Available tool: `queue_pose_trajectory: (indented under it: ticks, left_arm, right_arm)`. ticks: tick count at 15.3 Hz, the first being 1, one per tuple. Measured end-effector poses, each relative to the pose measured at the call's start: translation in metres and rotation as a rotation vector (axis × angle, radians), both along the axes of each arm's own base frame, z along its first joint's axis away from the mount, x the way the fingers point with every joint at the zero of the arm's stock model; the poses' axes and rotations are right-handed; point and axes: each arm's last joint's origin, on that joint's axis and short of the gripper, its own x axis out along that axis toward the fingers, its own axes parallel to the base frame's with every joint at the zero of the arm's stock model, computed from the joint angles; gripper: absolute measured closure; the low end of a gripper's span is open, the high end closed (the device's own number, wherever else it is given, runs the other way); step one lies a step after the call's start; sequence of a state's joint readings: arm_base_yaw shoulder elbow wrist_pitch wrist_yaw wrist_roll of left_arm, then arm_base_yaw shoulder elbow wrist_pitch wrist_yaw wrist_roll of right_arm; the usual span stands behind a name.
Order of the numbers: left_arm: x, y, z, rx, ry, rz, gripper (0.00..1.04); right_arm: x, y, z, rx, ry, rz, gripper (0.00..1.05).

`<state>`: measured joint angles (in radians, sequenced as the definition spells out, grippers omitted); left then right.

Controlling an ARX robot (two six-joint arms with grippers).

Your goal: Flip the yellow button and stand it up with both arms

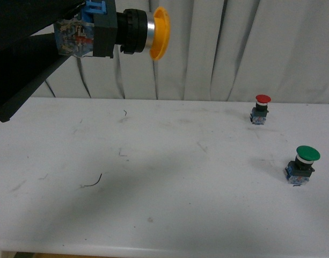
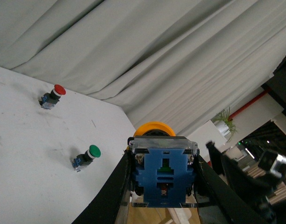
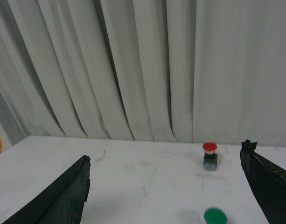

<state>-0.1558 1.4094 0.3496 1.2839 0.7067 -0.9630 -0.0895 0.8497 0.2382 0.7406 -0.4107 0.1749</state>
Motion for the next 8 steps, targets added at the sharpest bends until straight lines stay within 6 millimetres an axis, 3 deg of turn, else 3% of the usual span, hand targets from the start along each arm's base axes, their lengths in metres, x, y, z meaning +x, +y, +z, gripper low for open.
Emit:
queue_pose_trajectory:
  ticks: [1,5,6,8]
  left_arm:
    - [0.0,-0.001,0.001,0.002,-0.006,-0.002,0.73]
    - [0.001,-0.006,0.003,0.011,-0.031,0.002,0.73]
    - [0.002,-0.006,0.001,0.013,-0.025,-0.001,0.73]
    - [0.004,-0.006,-0.004,0.017,-0.002,0.0,0.73]
  right_arm:
    - [0.035,0.003,0.014,0.004,-0.023,0.005,0.06]
    - [0.154,0.015,0.033,0.041,0.057,0.031,0.06]
    - [0.17,0.019,0.038,0.043,0.054,0.04,0.06]
    - [0.172,0.03,0.043,0.072,0.028,0.123,0.06]
